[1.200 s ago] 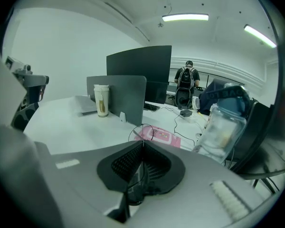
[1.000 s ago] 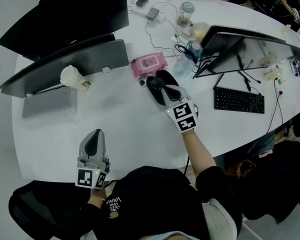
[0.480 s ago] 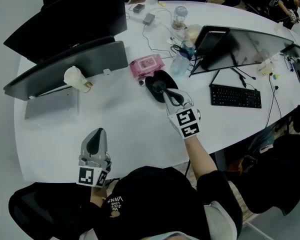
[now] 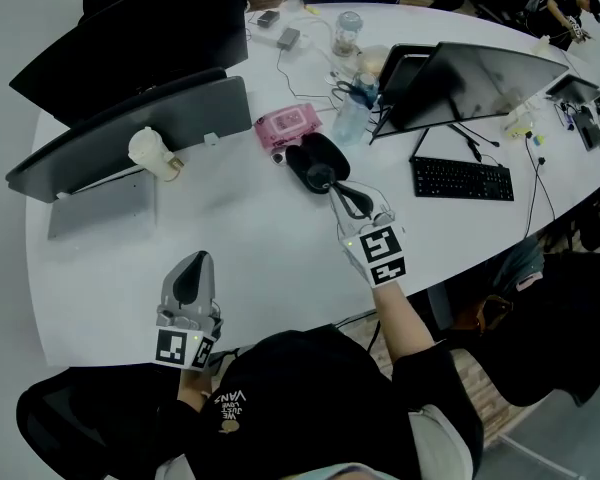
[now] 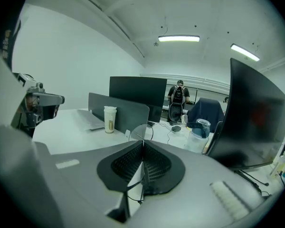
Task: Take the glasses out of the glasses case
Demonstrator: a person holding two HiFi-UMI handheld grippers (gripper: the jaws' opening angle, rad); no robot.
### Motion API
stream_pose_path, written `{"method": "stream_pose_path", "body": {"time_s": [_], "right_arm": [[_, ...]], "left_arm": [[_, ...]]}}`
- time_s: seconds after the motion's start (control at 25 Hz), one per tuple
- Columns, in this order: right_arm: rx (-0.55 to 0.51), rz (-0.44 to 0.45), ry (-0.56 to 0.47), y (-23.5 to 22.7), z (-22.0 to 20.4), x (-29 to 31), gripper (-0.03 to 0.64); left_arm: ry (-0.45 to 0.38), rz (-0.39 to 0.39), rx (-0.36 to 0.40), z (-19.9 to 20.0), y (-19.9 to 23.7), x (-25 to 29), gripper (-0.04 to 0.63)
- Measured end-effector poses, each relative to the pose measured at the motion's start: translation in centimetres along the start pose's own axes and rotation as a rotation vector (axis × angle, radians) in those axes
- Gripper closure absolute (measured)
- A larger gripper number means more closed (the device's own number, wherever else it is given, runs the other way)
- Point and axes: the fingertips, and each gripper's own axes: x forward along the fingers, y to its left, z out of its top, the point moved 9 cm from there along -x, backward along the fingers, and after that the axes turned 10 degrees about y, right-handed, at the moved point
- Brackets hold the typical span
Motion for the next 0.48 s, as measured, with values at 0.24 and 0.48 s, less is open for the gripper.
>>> {"method": "stream_pose_path", "body": {"time_s": [0.24, 0.48], "right_arm": [[0.009, -0.025, -0.032, 1.9, 0.3, -3.5, 0.612], [0.025, -0.05, -0.069, 3.9, 0.4, -7.2, 0.612]], "left_arm": [[0.006, -0.042, 0.02, 0.0, -0.1, -1.4, 0.594], [-0.002, -0.069, 0.028, -0.1, -0.2, -2.6, 0.594]]}}
